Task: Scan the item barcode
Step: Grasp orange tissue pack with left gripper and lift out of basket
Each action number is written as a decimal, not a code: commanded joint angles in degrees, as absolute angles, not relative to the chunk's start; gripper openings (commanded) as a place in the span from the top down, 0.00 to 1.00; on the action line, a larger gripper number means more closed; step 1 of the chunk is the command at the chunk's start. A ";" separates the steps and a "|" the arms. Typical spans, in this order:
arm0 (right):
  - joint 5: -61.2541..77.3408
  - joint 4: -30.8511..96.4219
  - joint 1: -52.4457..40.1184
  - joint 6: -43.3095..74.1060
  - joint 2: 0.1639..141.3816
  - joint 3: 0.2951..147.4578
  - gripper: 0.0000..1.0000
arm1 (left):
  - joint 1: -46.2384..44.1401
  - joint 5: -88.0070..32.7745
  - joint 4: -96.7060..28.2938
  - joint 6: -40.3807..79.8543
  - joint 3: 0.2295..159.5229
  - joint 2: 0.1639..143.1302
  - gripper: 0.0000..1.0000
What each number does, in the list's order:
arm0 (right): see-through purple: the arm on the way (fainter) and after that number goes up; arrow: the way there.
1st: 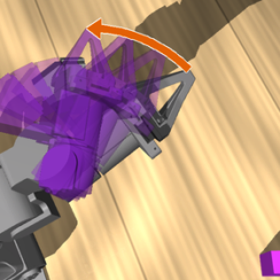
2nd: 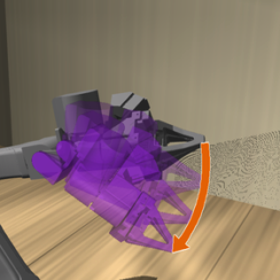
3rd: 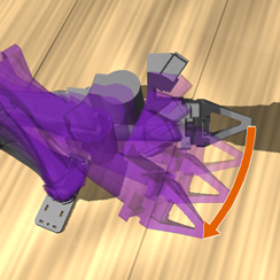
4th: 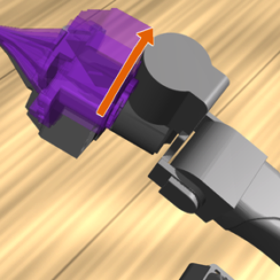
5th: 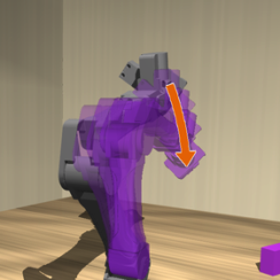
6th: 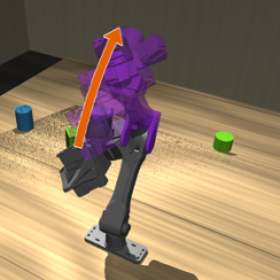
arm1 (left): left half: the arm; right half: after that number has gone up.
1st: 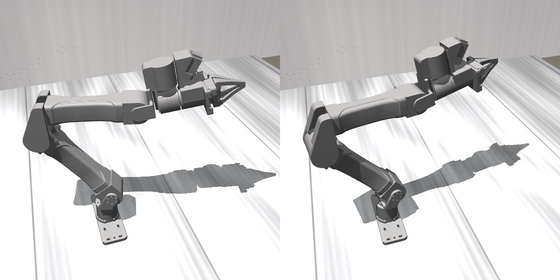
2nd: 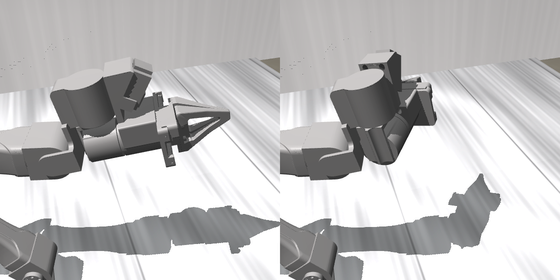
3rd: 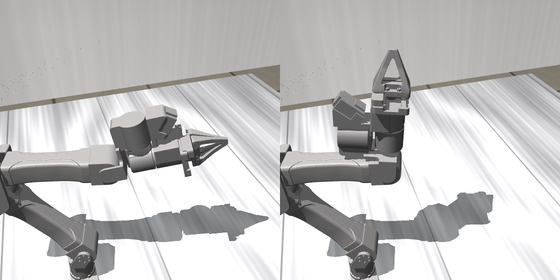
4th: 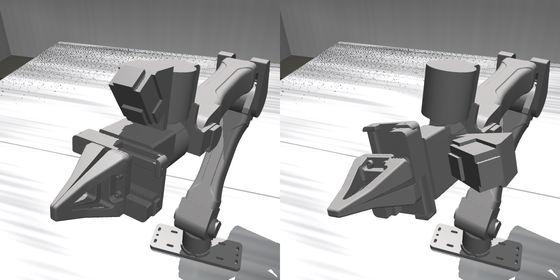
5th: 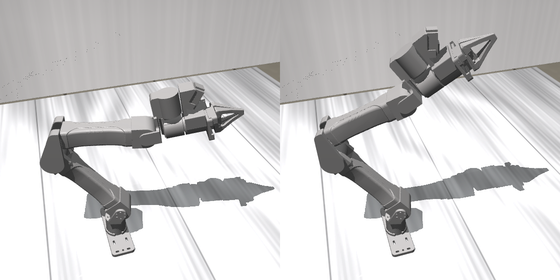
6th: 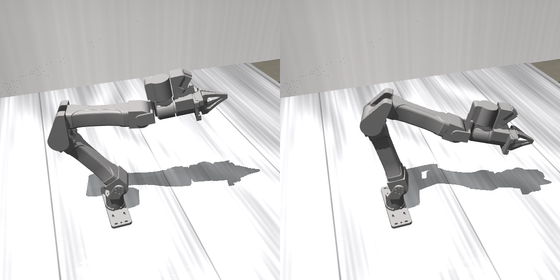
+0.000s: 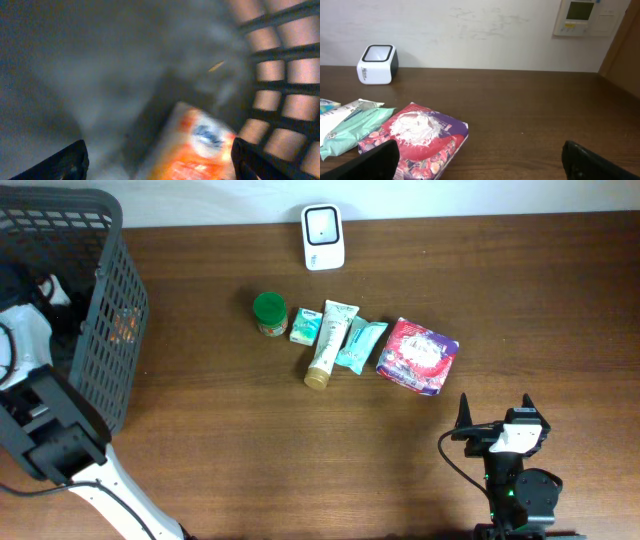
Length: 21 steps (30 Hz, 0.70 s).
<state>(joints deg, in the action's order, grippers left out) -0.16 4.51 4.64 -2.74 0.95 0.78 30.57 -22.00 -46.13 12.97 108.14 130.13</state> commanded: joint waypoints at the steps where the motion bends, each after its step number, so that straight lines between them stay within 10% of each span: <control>1: -0.67 4.71 4.91 -2.31 0.69 0.32 0.01 | 29.87 -20.34 -47.27 11.64 107.92 134.23 0.16; 7: -0.67 4.71 4.91 -2.31 0.69 0.32 0.01 | 29.21 -20.36 -46.96 11.64 107.92 134.98 0.43; 11: -0.67 4.71 4.91 -2.31 0.69 0.32 0.01 | 29.02 -24.08 -44.07 11.62 107.92 134.98 0.22; 17: -0.67 4.71 4.91 -2.31 0.69 0.32 0.01 | 27.31 -24.58 -44.60 5.63 107.92 135.00 0.36; 21: -0.67 4.71 4.91 -2.31 0.69 0.32 0.01 | 26.72 -22.50 -44.69 5.67 107.92 135.00 0.92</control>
